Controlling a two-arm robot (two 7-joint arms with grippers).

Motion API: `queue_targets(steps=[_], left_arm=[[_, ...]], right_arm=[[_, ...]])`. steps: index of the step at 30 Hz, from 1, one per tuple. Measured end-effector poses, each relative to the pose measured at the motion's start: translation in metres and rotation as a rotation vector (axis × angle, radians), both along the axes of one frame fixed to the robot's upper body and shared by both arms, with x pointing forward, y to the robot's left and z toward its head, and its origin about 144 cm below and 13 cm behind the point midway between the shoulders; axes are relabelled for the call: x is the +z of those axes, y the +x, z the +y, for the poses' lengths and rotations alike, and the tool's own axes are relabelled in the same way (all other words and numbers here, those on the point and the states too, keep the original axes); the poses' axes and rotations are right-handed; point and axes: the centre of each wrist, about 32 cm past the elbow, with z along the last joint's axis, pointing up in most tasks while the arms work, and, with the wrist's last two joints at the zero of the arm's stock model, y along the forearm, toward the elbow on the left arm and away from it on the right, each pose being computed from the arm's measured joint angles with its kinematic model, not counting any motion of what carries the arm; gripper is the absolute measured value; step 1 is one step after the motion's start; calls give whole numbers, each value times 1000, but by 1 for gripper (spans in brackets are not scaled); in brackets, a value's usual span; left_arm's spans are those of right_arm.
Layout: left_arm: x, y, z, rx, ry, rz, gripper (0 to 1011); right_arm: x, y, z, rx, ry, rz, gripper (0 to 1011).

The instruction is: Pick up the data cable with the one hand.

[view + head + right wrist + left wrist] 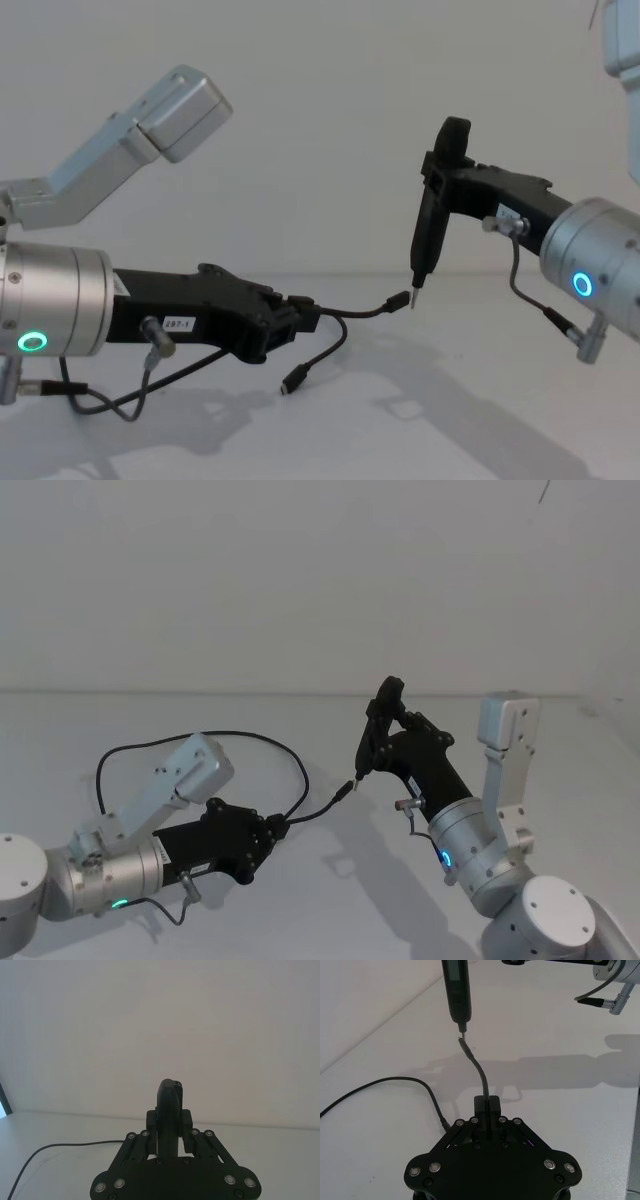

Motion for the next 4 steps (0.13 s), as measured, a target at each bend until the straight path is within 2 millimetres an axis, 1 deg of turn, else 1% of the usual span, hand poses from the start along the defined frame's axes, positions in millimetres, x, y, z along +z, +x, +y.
queue_targets(steps=[4], left_arm=[[0, 0, 0, 0, 0, 0, 40]], right_arm=[[-1, 0, 0, -1, -1, 2, 279]])
